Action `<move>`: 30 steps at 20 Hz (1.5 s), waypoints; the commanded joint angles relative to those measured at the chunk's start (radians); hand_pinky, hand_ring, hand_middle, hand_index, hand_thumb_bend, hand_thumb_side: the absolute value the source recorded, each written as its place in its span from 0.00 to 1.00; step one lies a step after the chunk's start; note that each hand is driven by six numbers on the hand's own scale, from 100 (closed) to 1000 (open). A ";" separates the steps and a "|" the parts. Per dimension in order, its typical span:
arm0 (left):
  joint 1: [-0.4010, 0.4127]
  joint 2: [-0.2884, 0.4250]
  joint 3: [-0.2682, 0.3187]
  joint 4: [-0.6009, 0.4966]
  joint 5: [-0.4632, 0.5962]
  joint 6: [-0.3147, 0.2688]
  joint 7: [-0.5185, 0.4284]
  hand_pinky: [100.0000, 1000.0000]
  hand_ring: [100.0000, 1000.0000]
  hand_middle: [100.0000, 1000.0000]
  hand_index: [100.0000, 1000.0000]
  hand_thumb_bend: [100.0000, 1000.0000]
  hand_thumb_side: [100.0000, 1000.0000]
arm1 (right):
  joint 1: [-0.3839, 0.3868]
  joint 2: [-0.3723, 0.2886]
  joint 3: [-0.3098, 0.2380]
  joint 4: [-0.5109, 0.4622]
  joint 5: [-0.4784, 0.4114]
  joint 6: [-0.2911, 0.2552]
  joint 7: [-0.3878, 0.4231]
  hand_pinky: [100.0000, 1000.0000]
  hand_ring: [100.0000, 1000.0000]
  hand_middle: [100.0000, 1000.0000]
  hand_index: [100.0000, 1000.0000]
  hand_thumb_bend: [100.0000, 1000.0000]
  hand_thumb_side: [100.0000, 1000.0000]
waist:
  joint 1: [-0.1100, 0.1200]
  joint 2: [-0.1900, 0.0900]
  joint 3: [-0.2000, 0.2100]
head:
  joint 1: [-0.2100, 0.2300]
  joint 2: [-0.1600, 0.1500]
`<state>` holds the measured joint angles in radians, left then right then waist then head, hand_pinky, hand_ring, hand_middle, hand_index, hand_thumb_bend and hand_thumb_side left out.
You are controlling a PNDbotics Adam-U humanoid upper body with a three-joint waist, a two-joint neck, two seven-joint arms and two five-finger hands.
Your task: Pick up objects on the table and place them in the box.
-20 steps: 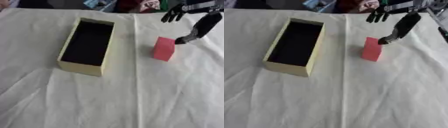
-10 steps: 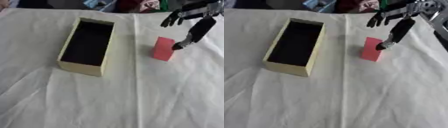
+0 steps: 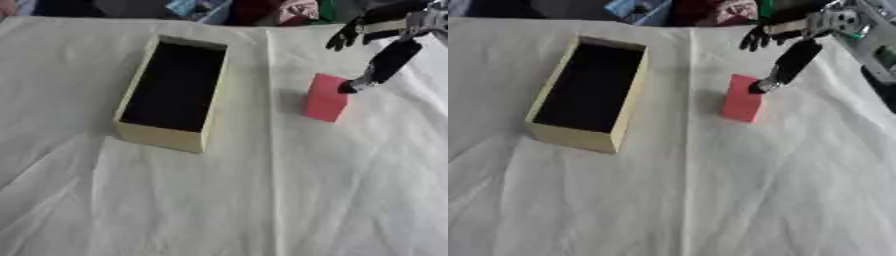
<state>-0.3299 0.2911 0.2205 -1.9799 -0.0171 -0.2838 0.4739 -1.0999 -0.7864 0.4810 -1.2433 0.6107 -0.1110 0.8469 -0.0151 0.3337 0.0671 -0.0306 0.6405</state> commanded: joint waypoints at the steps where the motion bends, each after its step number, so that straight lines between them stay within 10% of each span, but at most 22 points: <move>1: -0.013 0.014 0.002 -0.020 0.004 -0.003 -0.005 0.52 0.49 0.47 0.62 0.12 0.00 | -0.022 0.000 -0.002 0.018 0.002 0.014 0.004 0.78 0.87 0.82 0.93 0.38 0.51 | -0.004 -0.029 0.001 | -0.005 0.001; 16: -0.013 0.008 0.000 -0.020 0.009 -0.003 -0.012 0.52 0.49 0.47 0.62 0.12 0.00 | -0.018 0.071 0.001 0.134 0.028 0.037 0.020 0.76 0.85 0.79 0.93 0.43 0.37 | -0.005 -0.027 0.007 | -0.011 0.001; 24: -0.013 0.005 0.000 -0.020 0.010 -0.003 -0.015 0.52 0.49 0.47 0.62 0.12 0.00 | -0.021 0.100 0.006 0.154 0.049 0.035 0.003 0.72 0.77 0.70 0.86 0.15 0.02 | -0.002 -0.028 0.009 | -0.016 0.000; 30: -0.014 0.003 -0.001 -0.020 0.011 -0.003 -0.015 0.52 0.49 0.47 0.62 0.11 0.00 | -0.020 0.110 0.014 0.151 0.039 0.060 -0.011 0.66 0.71 0.63 0.77 0.00 0.00 | -0.003 -0.028 0.011 | -0.019 -0.004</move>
<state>-0.3316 0.2818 0.2200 -1.9799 -0.0082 -0.2856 0.4622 -1.1003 -0.6698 0.4961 -1.0881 0.6506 -0.0587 0.8420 -0.0151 0.3337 0.0754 -0.0472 0.6405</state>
